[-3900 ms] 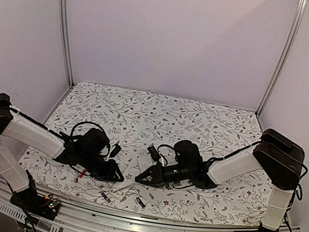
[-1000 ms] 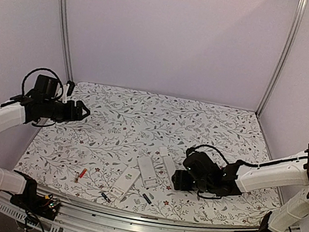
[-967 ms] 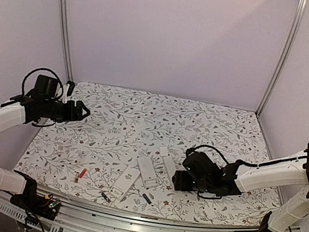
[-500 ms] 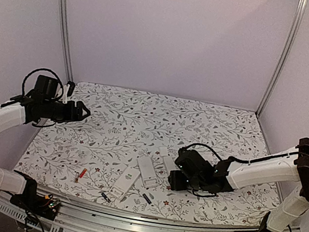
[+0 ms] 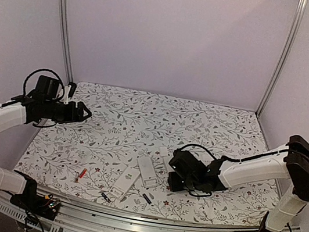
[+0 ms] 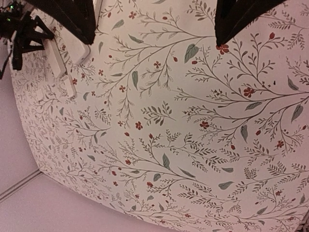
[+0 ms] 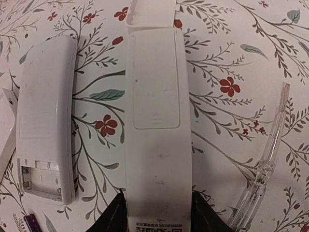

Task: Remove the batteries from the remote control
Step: Pick up the remote control from the center of the board.

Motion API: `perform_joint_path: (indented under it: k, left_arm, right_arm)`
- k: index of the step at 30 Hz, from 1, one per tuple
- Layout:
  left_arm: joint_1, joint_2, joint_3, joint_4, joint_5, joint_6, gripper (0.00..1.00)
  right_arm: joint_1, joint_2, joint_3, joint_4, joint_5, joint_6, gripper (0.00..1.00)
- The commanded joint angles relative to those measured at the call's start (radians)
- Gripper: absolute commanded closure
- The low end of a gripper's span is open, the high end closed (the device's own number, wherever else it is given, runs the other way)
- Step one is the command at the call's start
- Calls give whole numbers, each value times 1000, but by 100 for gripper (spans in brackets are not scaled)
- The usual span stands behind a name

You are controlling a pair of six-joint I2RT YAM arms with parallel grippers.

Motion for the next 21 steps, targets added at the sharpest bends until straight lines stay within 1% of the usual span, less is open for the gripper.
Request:
perform_joint_path:
  k: [1,2,3,7,11,15,21]
  left_arm:
    - [-36,11,-9,1,10,7,15]
    - [-44,14,-10,2,10,8,15]
    - [-51,15,-10,2,11,9,15]
    - [-101,29,-4,22,27,9,15]
    - [-178,86,41,29,67,19,15]
    - [-288,186,117,33,108,33,15]
    - [-415,343,234,71,236,26,15]
  right_arm:
    - [8,25,10,8,18,-11,65]
    - [8,21,6,18,21,-14,72]
    - [8,16,1,28,24,-16,74]
    - [8,7,-2,45,28,-22,76]
    - [8,-35,-15,57,31,-47,78]
    - [8,-121,-50,109,-13,-124,81]
    - [12,-221,-70,152,-104,-226,82]
